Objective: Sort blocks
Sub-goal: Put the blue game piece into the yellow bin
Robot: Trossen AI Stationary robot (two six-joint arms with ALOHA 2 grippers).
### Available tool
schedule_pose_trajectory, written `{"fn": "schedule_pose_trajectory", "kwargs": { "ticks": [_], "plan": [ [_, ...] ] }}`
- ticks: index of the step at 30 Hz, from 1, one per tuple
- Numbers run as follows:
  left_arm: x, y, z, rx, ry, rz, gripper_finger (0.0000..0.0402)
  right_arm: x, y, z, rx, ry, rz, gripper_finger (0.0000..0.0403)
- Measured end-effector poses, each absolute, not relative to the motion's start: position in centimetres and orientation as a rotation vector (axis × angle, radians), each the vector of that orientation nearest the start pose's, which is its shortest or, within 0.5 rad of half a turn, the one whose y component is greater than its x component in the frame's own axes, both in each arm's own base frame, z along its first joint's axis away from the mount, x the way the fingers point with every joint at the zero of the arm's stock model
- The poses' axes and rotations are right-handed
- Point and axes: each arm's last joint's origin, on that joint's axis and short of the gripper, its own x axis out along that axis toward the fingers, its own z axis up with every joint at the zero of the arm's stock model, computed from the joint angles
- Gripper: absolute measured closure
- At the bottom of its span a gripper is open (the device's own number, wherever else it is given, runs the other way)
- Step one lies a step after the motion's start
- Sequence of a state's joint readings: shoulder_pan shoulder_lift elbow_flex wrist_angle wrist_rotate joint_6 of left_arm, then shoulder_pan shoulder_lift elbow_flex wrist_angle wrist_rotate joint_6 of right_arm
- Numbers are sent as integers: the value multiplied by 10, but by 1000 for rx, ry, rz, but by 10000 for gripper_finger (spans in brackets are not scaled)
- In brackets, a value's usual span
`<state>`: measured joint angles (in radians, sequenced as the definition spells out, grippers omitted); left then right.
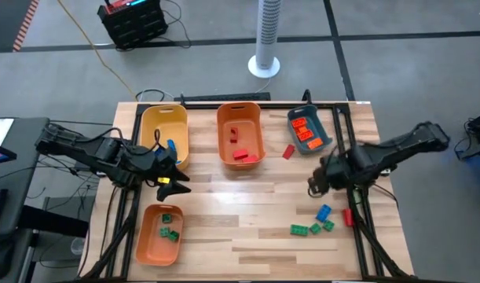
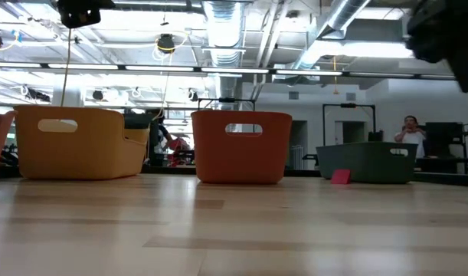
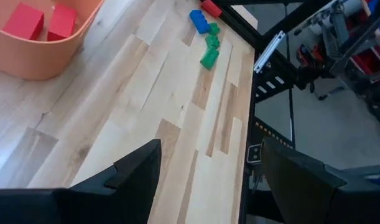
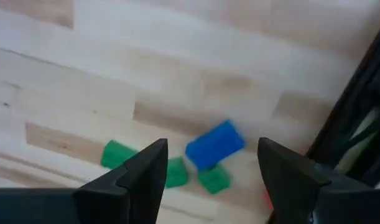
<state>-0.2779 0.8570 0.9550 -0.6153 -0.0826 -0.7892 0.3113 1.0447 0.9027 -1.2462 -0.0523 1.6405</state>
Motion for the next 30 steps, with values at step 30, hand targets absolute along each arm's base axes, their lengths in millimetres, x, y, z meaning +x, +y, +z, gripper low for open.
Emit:
{"fn": "schedule_pose_trajectory", "kwargs": {
  "ticks": [30],
  "plan": [
    [161, -51, 339, -705, 650, -187, 134, 162, 139, 157, 1209, 1179, -1226, 142]
  ]
}}
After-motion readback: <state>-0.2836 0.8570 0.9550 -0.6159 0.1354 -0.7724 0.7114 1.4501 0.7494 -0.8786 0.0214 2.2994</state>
